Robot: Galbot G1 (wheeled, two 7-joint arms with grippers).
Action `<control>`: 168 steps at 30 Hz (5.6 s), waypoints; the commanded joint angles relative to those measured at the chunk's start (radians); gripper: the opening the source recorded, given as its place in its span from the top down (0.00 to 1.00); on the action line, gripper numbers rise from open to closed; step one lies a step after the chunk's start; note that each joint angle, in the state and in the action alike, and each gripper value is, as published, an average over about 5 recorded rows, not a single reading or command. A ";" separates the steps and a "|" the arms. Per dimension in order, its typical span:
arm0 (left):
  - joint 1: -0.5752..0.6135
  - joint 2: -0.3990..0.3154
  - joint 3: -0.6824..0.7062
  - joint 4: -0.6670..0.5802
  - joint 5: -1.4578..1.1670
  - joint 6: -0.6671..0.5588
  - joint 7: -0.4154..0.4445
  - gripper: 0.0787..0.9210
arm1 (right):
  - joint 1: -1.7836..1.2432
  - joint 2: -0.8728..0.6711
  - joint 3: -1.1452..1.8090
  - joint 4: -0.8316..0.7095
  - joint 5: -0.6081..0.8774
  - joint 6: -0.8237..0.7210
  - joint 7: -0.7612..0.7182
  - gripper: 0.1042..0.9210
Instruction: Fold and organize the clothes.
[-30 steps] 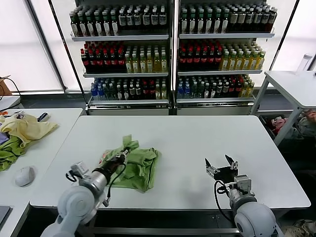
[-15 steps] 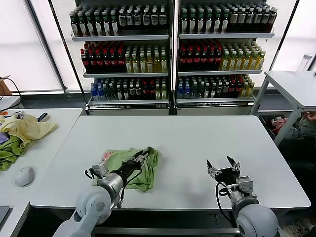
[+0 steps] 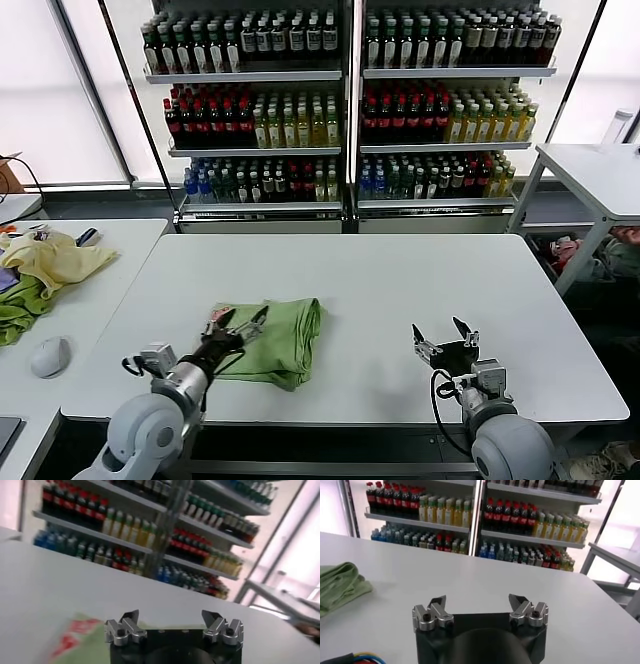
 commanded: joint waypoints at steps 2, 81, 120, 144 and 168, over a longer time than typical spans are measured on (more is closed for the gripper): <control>0.035 0.038 -0.094 0.170 0.083 -0.039 -0.016 0.12 | 0.013 0.002 -0.015 -0.012 -0.008 0.000 0.002 0.12; -0.023 0.280 -0.615 0.192 -0.408 0.079 0.136 0.95 | -0.025 -0.058 0.076 0.038 0.056 0.018 -0.005 0.12; -0.286 -0.309 0.373 0.214 0.305 -0.051 0.034 0.91 | -0.099 -0.014 0.132 0.098 0.009 0.020 -0.012 0.12; -0.037 -0.073 -0.049 0.083 0.350 -0.200 -0.018 0.14 | 0.368 0.236 -0.356 -0.294 0.030 0.068 0.133 0.12; 0.034 -0.072 -0.121 0.053 0.354 -0.223 -0.030 0.12 | 0.481 0.374 -0.482 -0.585 -0.009 0.026 0.233 0.12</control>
